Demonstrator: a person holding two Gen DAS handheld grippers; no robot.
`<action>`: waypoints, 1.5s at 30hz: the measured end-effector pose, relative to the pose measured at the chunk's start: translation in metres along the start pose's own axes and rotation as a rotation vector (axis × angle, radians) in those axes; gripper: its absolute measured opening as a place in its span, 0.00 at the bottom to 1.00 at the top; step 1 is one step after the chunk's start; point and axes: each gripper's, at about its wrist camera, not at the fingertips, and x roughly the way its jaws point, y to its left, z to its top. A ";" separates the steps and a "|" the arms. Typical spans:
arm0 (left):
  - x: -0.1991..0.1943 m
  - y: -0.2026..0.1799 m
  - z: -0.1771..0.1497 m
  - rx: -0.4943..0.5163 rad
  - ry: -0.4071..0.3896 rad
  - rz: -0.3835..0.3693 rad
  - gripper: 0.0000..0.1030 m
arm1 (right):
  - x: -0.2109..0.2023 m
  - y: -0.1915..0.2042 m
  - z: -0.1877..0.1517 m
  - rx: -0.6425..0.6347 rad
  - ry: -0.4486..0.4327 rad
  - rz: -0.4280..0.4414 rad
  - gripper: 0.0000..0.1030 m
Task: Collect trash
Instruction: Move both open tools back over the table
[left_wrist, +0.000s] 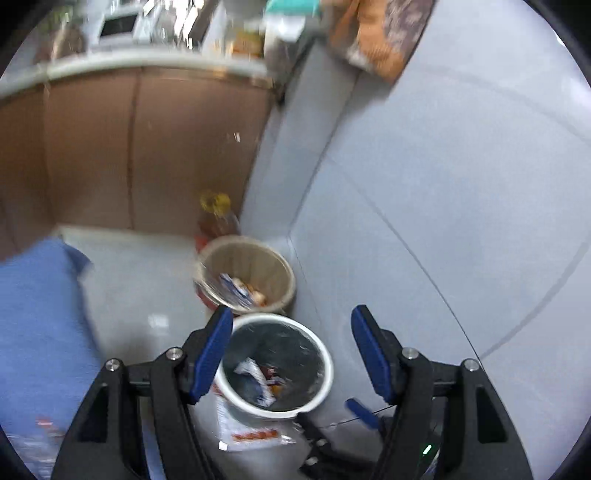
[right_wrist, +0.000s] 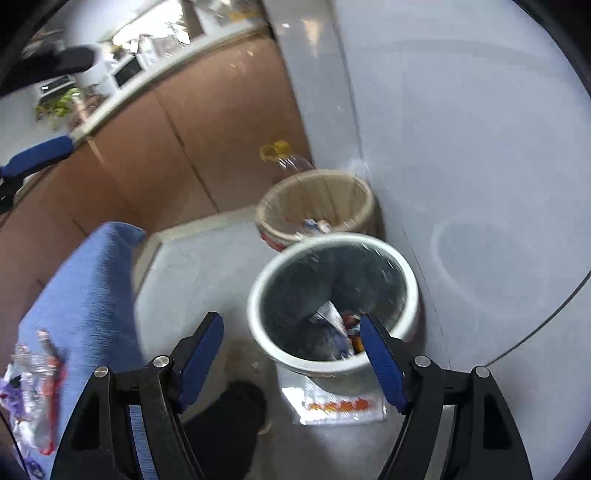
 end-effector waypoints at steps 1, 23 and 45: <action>-0.024 0.004 0.000 0.011 -0.033 0.014 0.63 | -0.007 0.006 0.002 -0.012 -0.012 0.013 0.72; -0.359 0.200 -0.170 -0.250 -0.267 0.494 0.63 | -0.117 0.180 -0.017 -0.353 -0.013 0.480 0.72; -0.299 0.359 -0.272 -0.644 -0.019 0.461 0.63 | -0.007 0.238 -0.059 -0.425 0.346 0.480 0.60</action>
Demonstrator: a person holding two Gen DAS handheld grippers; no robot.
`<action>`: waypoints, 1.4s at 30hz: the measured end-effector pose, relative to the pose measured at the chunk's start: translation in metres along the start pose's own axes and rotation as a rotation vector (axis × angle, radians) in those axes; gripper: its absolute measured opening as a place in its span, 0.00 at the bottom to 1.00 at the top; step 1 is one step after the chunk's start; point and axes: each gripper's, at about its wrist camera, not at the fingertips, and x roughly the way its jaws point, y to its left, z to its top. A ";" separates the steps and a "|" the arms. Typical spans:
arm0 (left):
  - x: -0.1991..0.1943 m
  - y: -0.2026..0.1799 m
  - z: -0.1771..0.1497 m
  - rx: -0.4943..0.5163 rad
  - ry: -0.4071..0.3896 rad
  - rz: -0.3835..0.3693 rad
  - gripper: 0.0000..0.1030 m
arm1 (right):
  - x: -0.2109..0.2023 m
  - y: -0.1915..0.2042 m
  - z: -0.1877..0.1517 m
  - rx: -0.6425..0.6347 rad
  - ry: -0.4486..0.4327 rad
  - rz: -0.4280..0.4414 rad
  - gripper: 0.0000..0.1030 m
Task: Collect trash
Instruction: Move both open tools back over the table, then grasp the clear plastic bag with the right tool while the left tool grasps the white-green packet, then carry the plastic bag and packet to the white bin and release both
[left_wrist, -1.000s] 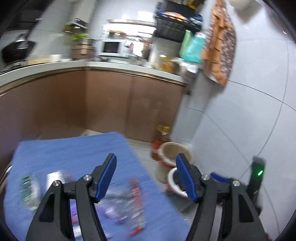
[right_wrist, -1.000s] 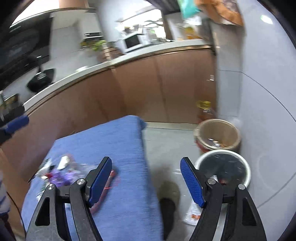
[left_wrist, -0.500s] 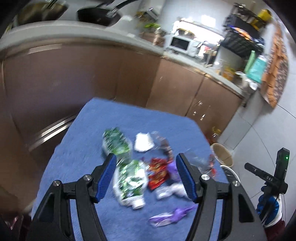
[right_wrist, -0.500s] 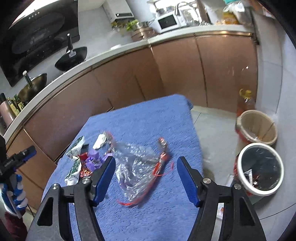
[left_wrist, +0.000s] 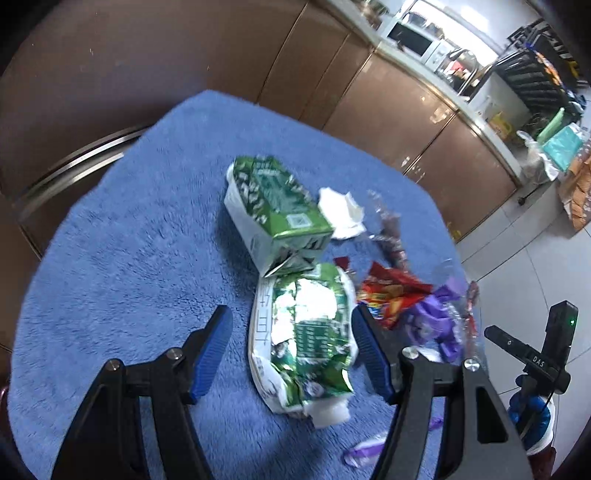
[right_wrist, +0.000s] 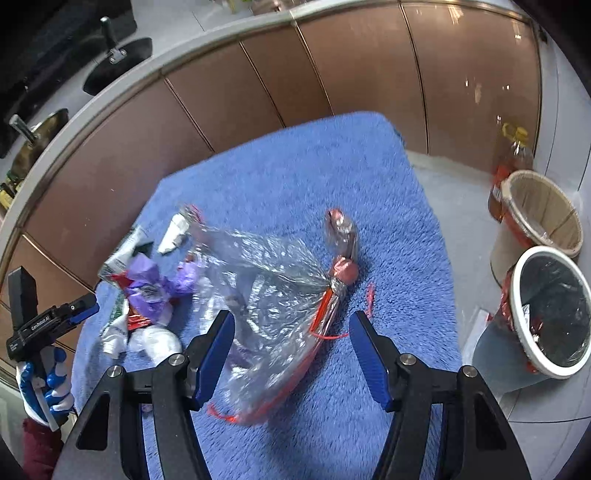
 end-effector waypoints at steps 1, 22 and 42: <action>0.006 0.003 -0.001 -0.005 0.016 0.000 0.63 | 0.006 -0.002 0.001 0.004 0.014 -0.002 0.60; 0.032 -0.036 -0.023 -0.015 0.117 -0.006 0.26 | 0.032 -0.008 0.003 -0.011 0.064 -0.017 0.32; -0.066 -0.048 -0.027 -0.028 -0.080 -0.070 0.20 | -0.030 0.006 -0.001 -0.029 -0.090 0.109 0.07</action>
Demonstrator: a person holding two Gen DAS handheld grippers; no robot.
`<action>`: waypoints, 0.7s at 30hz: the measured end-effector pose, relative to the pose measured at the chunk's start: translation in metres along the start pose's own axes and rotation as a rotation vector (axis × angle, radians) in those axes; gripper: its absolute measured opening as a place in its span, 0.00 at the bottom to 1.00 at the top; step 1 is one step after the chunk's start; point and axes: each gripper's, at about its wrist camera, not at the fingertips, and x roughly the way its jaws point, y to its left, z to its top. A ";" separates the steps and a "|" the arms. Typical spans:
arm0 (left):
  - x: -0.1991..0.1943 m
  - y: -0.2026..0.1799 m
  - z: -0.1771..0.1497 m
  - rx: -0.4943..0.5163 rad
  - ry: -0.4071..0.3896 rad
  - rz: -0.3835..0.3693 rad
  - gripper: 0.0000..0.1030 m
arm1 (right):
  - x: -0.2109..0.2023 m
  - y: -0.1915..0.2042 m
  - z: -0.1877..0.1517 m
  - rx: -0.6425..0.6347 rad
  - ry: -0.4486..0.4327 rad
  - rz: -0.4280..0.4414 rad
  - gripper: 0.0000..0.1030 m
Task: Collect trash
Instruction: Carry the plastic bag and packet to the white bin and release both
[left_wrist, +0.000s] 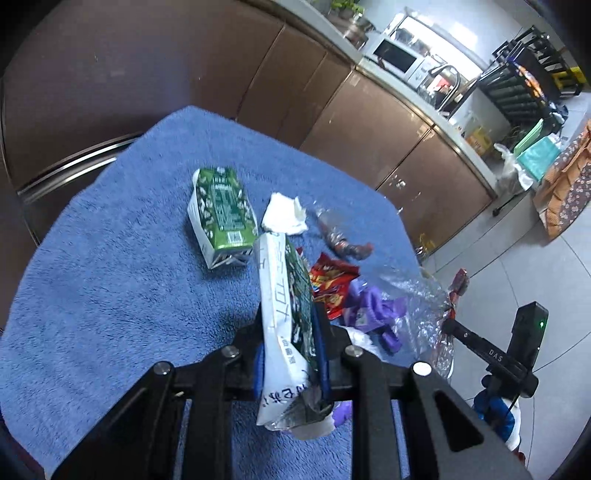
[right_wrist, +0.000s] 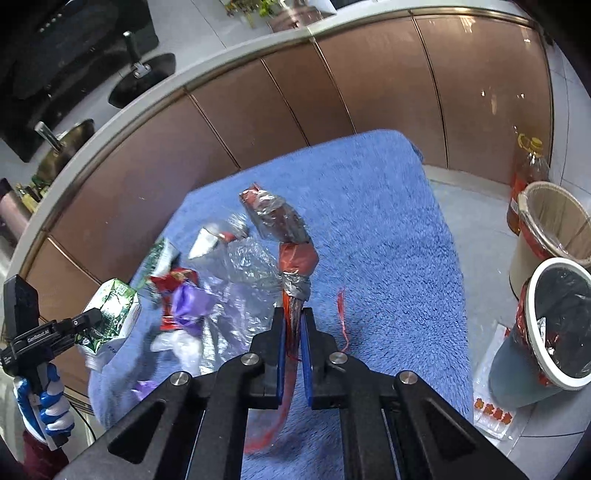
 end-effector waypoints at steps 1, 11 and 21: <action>-0.004 -0.001 0.001 0.002 -0.007 -0.002 0.20 | -0.007 0.002 0.000 -0.005 -0.015 0.007 0.07; -0.026 -0.061 0.017 0.085 -0.040 -0.095 0.20 | -0.052 -0.016 0.003 0.028 -0.136 0.050 0.07; 0.053 -0.201 0.032 0.282 0.093 -0.240 0.20 | -0.099 -0.103 -0.005 0.170 -0.264 -0.110 0.07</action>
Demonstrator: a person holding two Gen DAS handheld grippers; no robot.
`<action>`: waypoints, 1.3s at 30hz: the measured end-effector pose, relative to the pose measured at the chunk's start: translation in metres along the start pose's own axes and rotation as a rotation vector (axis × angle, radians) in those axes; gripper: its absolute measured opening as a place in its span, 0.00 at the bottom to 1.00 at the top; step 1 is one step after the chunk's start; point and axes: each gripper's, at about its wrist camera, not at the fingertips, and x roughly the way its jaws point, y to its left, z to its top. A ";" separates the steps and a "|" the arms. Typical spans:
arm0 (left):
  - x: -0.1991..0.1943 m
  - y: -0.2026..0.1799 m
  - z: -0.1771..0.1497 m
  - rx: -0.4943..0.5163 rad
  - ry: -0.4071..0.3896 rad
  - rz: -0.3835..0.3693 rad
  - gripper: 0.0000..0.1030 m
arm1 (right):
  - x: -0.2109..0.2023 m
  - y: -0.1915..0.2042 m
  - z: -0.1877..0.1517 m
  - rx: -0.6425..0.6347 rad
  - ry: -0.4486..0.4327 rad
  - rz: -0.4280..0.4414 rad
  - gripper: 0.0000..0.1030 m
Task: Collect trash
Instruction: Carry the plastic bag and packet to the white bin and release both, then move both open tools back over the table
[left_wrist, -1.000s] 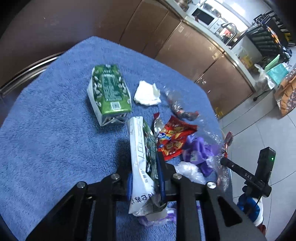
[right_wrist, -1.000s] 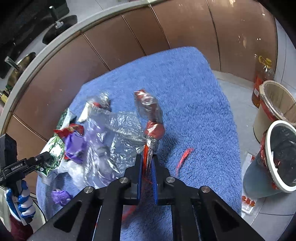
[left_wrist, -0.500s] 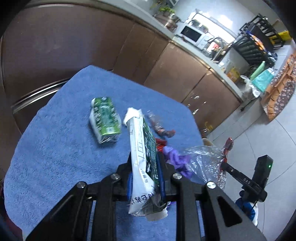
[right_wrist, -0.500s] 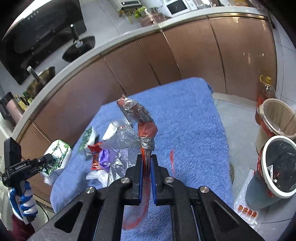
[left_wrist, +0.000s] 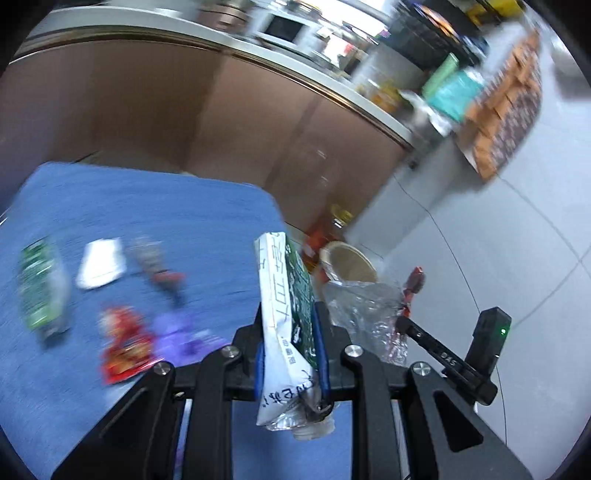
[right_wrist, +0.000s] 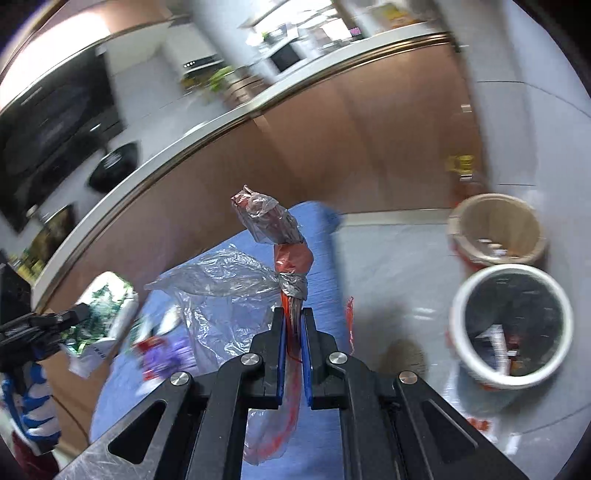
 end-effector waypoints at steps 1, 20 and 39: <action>0.016 -0.012 0.006 0.024 0.020 -0.013 0.20 | -0.004 -0.014 0.003 0.015 -0.013 -0.039 0.07; 0.331 -0.224 0.007 0.321 0.375 -0.181 0.21 | 0.011 -0.192 0.014 0.115 -0.027 -0.635 0.07; 0.257 -0.234 0.023 0.344 0.157 -0.179 0.38 | -0.017 -0.156 0.024 0.117 -0.126 -0.618 0.40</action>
